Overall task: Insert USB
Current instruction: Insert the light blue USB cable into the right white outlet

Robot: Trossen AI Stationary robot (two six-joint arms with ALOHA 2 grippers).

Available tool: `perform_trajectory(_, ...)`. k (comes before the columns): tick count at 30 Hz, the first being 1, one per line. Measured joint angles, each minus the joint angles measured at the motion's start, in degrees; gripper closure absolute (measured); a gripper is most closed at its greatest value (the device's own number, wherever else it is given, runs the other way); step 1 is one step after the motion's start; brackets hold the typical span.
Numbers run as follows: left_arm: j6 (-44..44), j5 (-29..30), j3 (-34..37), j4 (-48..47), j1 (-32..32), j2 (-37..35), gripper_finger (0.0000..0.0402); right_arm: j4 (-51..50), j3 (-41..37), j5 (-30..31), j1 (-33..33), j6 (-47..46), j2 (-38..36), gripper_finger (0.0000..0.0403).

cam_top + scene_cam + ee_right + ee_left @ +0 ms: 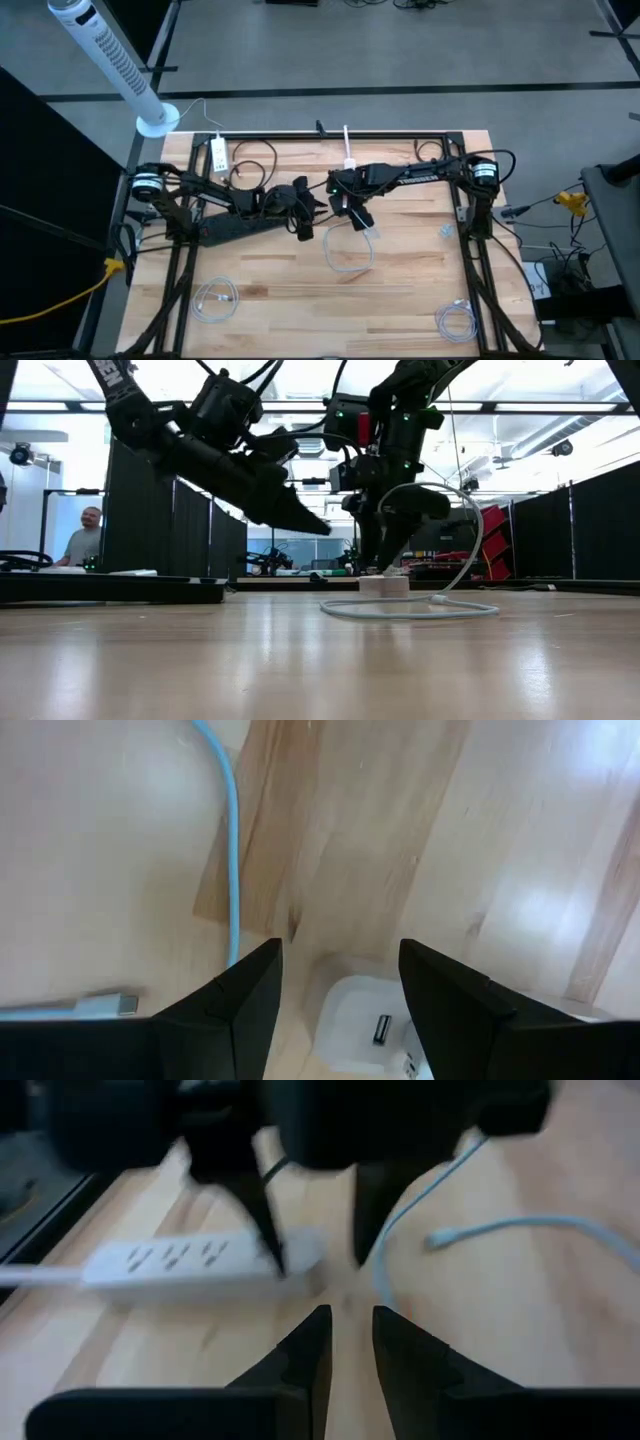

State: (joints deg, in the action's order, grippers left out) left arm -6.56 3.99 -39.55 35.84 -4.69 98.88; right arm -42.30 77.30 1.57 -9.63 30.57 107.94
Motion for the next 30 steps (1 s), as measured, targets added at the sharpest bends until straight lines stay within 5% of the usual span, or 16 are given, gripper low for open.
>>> perform_trajectory(10,-0.25,-0.55,-1.05,19.46,-0.02,12.45,0.0336,-3.06,0.00,0.04,0.02,-0.55,0.00,0.0217)
perform_trajectory(20,-2.90,-0.53,-9.45,20.21,-0.23,22.28,0.0336,-4.40,0.04,-0.05,0.02,-1.95,0.00,0.0217)
perform_trajectory(30,-3.81,-0.54,-10.32,25.81,-1.22,22.87,0.0337,-6.79,0.13,-0.50,-0.13,-4.00,-1.09,0.0217)
